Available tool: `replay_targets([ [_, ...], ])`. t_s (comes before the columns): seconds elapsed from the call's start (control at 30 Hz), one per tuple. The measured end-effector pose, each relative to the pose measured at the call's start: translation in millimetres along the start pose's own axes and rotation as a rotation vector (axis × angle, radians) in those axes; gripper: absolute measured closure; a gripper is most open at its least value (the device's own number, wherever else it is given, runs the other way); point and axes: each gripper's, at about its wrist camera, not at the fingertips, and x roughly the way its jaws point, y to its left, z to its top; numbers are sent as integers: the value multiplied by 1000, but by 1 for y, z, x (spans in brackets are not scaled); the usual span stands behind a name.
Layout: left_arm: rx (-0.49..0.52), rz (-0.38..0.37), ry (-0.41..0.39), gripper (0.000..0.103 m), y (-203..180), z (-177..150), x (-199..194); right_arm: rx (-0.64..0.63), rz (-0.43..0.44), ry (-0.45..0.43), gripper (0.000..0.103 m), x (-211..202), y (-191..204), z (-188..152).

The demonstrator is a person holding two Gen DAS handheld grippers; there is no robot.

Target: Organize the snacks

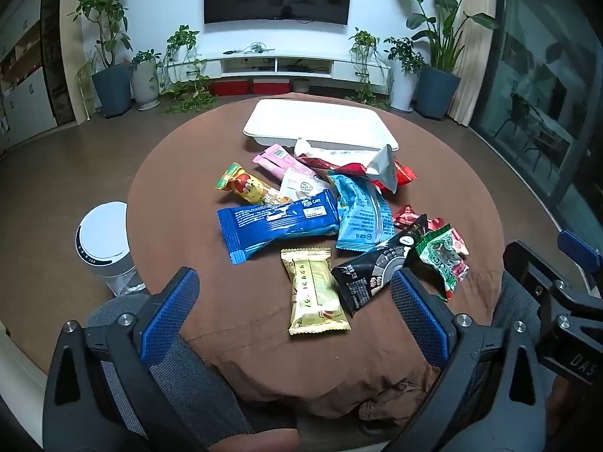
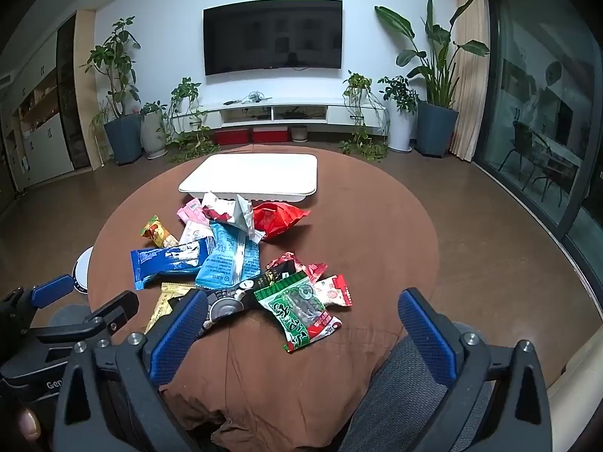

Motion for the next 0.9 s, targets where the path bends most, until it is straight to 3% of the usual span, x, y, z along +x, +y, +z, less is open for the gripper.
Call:
replay_targets([
  [0.9,1,1,8,0,14,-3,8,-6,4,33,0,4,-1,0],
])
